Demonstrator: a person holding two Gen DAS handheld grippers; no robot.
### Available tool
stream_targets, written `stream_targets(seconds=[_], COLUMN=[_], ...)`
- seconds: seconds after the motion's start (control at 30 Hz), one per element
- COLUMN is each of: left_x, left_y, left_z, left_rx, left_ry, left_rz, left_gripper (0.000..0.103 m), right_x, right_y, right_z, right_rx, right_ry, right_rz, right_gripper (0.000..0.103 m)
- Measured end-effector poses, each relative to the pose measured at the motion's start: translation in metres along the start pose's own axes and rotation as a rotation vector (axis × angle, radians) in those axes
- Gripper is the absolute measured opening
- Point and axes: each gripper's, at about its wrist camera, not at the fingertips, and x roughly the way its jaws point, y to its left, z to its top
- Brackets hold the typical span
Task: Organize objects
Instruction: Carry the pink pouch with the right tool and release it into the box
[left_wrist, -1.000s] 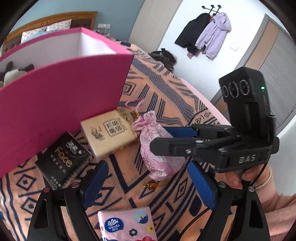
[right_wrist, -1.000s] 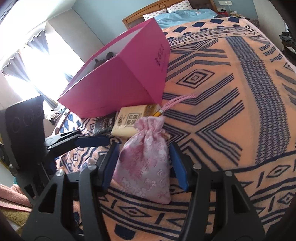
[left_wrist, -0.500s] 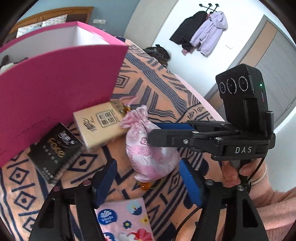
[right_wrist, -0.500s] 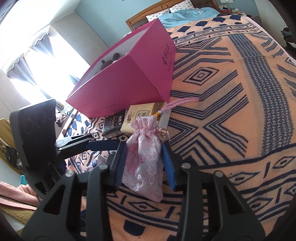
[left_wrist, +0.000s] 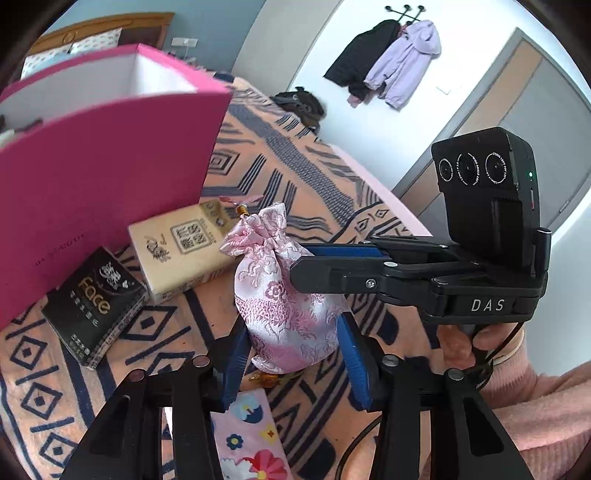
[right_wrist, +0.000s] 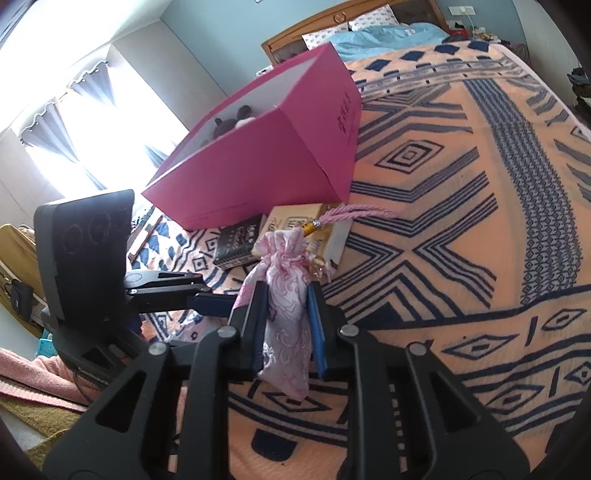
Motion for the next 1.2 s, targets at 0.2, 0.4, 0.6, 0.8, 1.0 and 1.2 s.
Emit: stream_targets(seconds=[0.2, 0.4, 0.6, 0.8, 1.0, 1.2], left_x=[-0.019, -0.047, -0.076, -0.095, -0.108, -0.109], left_y=[-0.013, -0.018, -0.021, -0.012, 0.001, 0.019], left_z=[0.002, 0.011, 0.029, 0.052, 0.072, 0.099], left_rx=[0.048, 0.083, 0.114, 0.116, 0.102, 0.08], left_ry=[-0.044, -0.103, -0.171, -0.217, -0.243, -0.245], left_rz=[0.01, 0.033, 0.083, 0.139, 0.178, 0.208], left_gripper=[0.047, 0.047, 0.047, 0.047, 0.047, 0.047], right_x=[-0.014, -0.024, -0.033, -0.028, -0.019, -0.006], right_y=[0.018, 0.042, 0.068, 0.087, 0.095, 0.093], right_z=[0.006, 0.019, 0.042, 0.072, 0.104, 0.135], right_rx=[-0.052, -0.121, -0.209, -0.287, -0.327, -0.333], right_ry=[-0.038, -0.075, -0.119, -0.148, -0.163, -0.167], right_rz=[-0.001, 0.012, 0.037, 0.047, 0.065, 0.069], right_gripper=[0.023, 0.023, 0.023, 0.023, 0.023, 0.023])
